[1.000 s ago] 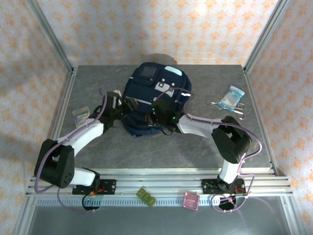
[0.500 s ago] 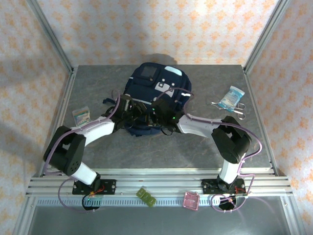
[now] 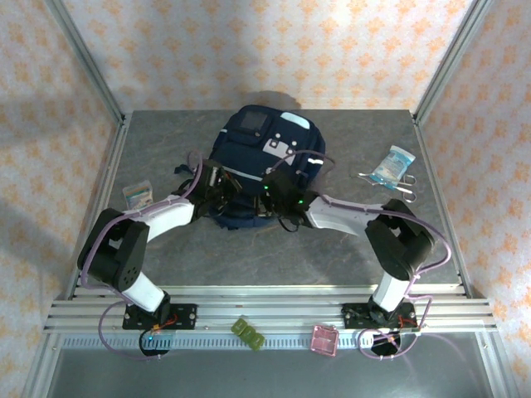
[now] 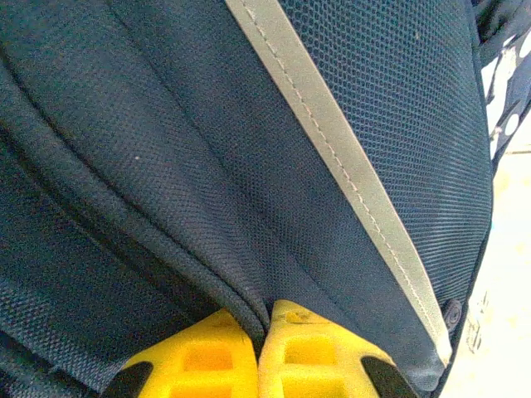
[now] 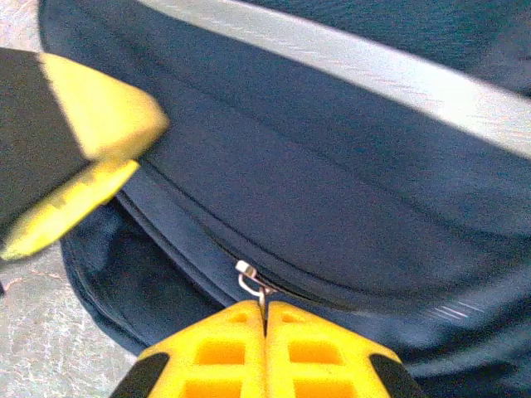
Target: Pack the student bag
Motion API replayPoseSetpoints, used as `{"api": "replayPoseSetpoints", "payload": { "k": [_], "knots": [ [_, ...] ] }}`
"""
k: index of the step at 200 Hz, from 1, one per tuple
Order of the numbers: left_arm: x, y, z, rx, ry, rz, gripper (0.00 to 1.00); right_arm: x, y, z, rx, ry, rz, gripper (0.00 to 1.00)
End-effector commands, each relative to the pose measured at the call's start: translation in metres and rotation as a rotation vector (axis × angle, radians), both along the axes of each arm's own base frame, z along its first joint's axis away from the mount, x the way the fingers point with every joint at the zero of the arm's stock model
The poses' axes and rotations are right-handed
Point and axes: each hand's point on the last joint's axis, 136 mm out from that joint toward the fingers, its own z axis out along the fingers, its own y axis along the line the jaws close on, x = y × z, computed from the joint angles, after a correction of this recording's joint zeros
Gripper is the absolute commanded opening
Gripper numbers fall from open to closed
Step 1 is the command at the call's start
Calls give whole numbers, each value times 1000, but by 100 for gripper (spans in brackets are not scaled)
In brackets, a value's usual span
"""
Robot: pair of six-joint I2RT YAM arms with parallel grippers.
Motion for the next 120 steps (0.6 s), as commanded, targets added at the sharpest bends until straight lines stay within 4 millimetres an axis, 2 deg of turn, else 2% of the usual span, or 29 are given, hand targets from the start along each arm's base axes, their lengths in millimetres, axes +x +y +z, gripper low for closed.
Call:
{"api": "replayPoseSetpoints", "payload": {
  "k": [1,27,57,120],
  "knots": [
    [12,35,14,62,-70,67,0,4,-45,6,-62,-16,-74,0],
    [15,51,17,90,-77,85,0,8,-66,5,-101,-32,-115,0],
    [19,52,24,94,-85,70,0,20,-73,7,-117,-46,-147,0],
    [13,58,22,128,-82,71,0,74,-118,13,-106,-54,-383,0]
  ]
}}
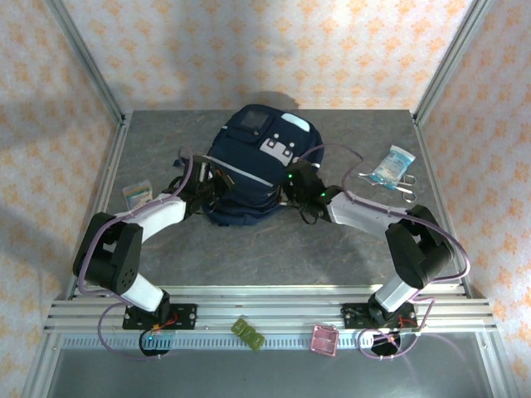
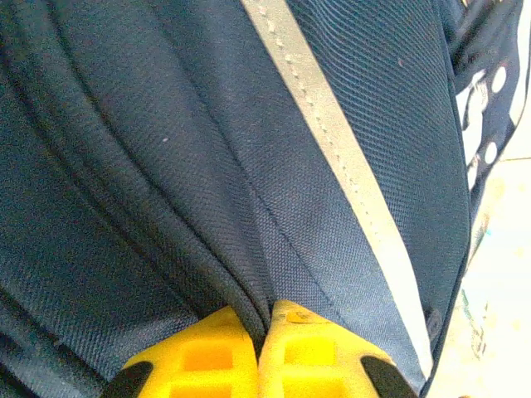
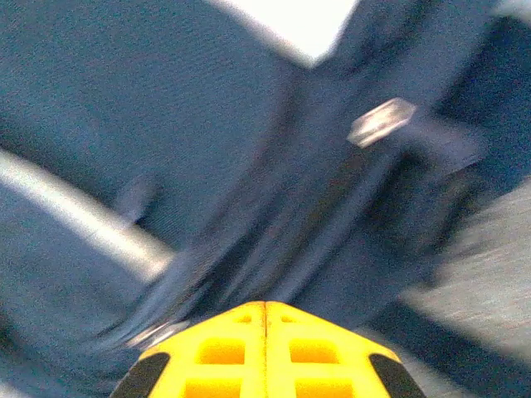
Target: Pack the student bag
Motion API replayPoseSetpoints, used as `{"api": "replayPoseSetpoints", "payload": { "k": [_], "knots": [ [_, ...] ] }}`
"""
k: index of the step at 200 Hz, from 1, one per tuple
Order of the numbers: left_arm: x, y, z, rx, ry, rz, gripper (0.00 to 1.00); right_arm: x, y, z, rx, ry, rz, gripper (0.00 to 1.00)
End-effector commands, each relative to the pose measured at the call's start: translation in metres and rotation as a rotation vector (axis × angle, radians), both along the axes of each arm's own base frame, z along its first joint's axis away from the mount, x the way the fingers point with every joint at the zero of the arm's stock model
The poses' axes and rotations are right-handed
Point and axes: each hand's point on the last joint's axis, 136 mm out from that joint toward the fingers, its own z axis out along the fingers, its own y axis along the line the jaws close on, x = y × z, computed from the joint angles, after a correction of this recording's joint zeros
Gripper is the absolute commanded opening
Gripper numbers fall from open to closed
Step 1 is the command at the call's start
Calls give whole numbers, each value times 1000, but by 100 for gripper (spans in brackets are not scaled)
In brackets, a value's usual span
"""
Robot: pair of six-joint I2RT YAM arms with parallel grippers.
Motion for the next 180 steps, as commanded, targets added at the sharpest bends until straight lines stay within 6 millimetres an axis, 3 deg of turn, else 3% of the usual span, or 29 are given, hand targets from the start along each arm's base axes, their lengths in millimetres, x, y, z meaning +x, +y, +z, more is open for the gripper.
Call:
{"api": "replayPoseSetpoints", "payload": {
  "k": [1,31,67,104,135,155,180],
  "knots": [
    [5,29,12,84,-44,69,0,28,-35,0,-65,-8,-165,0],
    [4,29,13,85,-49,62,0,41,-35,4,-40,-15,-190,0],
    [5,27,21,79,-67,51,0,33,-29,6,2,-14,-148,0],
    [8,22,30,66,-76,30,0,0,14,15,70,-47,131,29],
    [13,18,38,48,-81,17,0,-27,43,9,1,-104,336,36],
    [16,15,48,8,-96,6,0,-33,49,13,-1,-170,414,44],
    [17,12,61,-30,-115,-7,0,-33,53,26,-26,-276,468,47]
  ]
}}
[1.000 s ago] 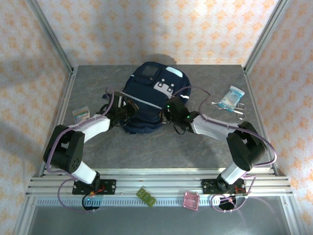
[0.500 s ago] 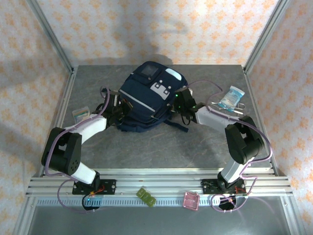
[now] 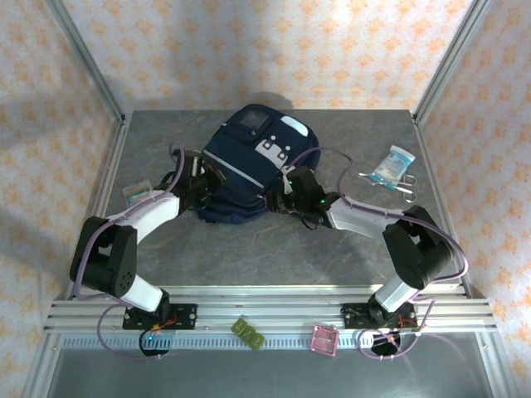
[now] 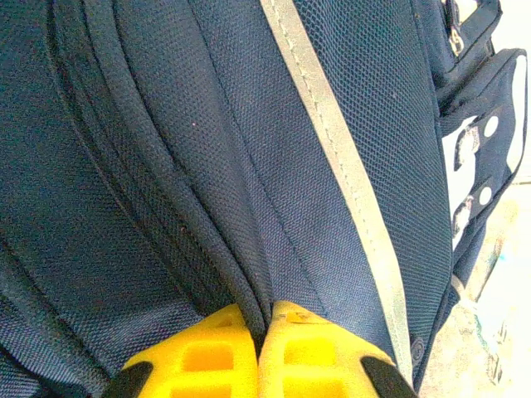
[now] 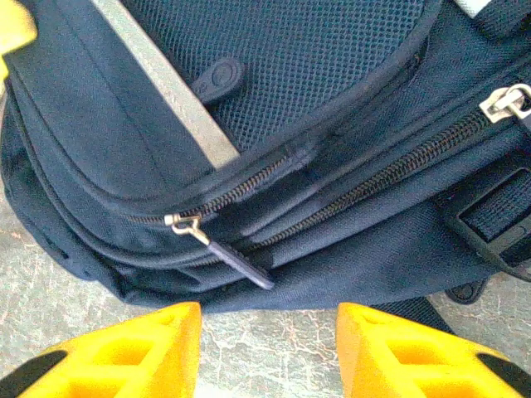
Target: Pack the student bag
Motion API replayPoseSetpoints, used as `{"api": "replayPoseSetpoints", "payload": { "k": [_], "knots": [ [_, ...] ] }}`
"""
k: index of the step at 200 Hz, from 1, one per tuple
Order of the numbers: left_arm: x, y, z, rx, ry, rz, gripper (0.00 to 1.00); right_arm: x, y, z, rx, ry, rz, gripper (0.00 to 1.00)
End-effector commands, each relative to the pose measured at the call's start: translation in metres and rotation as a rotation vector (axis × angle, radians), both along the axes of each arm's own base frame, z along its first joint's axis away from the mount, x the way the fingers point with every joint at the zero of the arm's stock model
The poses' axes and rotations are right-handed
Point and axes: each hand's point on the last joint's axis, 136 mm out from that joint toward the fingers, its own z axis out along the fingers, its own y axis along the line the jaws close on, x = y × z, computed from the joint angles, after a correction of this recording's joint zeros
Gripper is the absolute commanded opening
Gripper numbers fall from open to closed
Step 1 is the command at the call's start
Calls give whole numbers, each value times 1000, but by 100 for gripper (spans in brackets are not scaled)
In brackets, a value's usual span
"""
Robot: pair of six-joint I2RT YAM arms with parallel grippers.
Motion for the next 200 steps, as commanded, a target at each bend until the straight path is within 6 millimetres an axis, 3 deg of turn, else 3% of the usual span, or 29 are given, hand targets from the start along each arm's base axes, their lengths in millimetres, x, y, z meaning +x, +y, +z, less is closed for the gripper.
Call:
{"api": "replayPoseSetpoints", "payload": {
  "k": [1,48,122,145,159,168,200],
  "knots": [
    [13,-5,47,-57,-111,-22,0,7,8,35,23,-187,93,47],
    [14,-5,52,-69,-117,-23,0,3,29,34,-16,-248,219,48],
    [16,-6,54,-82,-124,-25,0,3,45,0,-91,-196,235,43],
    [17,-6,56,-86,-130,-23,0,13,46,-11,-122,-167,201,32],
    [16,-6,56,-86,-129,-24,0,18,45,-14,-136,-154,173,10],
    [16,-5,55,-84,-127,-23,0,21,43,-14,-136,-151,156,3],
    [14,-1,52,-66,-123,-19,0,35,21,-7,-80,-115,56,0]
  ]
}}
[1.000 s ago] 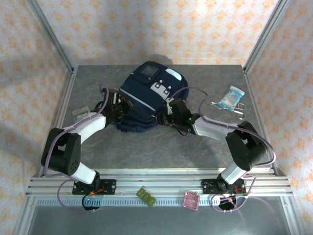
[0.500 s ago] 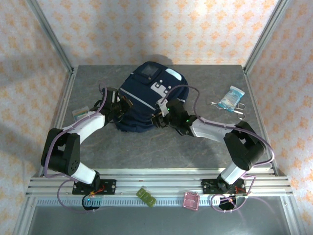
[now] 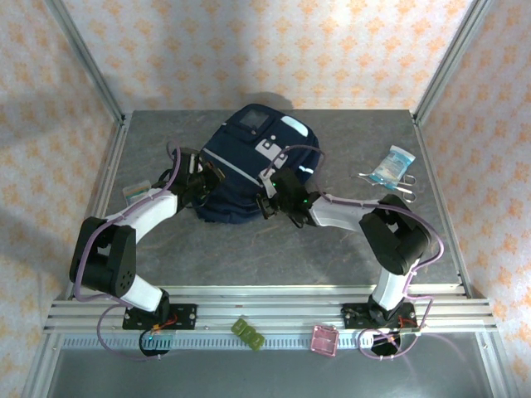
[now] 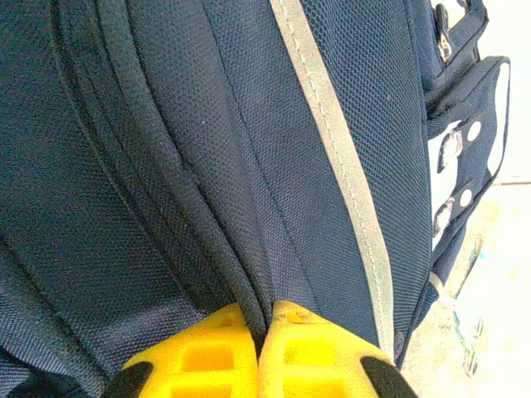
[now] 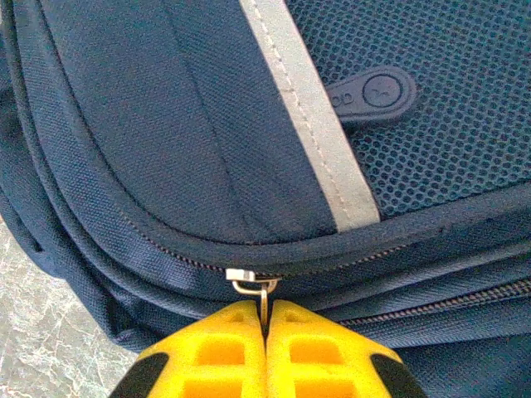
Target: Pack the student bag
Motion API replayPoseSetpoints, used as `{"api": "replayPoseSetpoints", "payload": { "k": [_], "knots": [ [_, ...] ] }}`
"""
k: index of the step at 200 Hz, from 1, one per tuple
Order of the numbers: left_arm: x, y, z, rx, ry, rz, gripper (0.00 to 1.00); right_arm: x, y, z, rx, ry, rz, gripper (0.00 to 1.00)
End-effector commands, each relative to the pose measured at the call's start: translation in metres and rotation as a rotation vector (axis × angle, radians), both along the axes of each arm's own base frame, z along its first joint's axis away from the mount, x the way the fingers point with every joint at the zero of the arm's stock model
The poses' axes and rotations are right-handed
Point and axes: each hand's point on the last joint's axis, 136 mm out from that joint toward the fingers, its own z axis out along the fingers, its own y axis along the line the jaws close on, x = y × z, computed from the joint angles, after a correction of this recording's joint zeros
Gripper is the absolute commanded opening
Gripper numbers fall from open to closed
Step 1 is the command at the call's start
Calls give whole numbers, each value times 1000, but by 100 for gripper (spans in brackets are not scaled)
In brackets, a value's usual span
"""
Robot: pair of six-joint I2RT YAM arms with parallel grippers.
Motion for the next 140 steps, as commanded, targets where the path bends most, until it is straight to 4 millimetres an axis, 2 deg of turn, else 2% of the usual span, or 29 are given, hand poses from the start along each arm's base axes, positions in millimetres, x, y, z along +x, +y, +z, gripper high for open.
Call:
{"api": "replayPoseSetpoints", "payload": {
  "k": [1,33,52,72,78,96,126,140],
  "knots": [
    [13,1,46,-20,-137,-11,0,24,-21,14,47,3,-123,0],
    [8,10,40,7,-124,1,0,50,-60,20,96,30,-282,1],
    [6,13,36,23,-113,2,0,65,-77,15,80,49,-385,3],
    [5,13,34,25,-109,1,0,69,-77,13,86,69,-401,6],
    [5,13,33,23,-109,1,0,69,-76,15,101,69,-400,9],
    [6,12,33,15,-111,3,0,67,-79,24,127,54,-415,26],
    [10,4,34,-15,-110,-20,0,56,-86,43,153,37,-426,41],
    [12,-1,40,-5,-119,-34,25,51,-89,52,167,32,-424,49]
  ]
}}
